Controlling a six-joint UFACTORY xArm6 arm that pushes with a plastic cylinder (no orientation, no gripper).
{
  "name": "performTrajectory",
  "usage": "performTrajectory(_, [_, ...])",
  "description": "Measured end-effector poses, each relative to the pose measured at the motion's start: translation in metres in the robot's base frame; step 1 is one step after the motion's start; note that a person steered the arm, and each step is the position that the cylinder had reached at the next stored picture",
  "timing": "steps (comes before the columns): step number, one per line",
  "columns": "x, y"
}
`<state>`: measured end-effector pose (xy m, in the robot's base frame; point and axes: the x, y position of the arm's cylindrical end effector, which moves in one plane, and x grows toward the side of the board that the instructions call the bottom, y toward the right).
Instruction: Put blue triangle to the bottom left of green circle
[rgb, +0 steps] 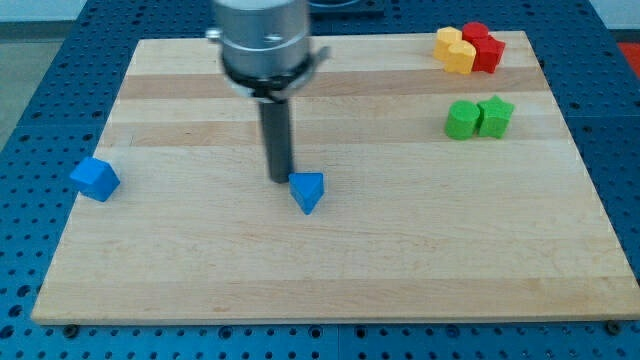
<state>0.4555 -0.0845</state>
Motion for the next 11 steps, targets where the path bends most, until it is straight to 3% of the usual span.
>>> performTrajectory(1, [0.026,-0.018])
performTrajectory(2, [0.051,0.019])
performTrajectory(4, [0.029,0.167])
performTrajectory(5, [0.042,0.163])
performTrajectory(6, [0.061,0.101])
performTrajectory(7, [0.053,0.039])
performTrajectory(8, [0.016,0.035])
performTrajectory(10, [0.016,0.18])
performTrajectory(11, [0.017,0.17])
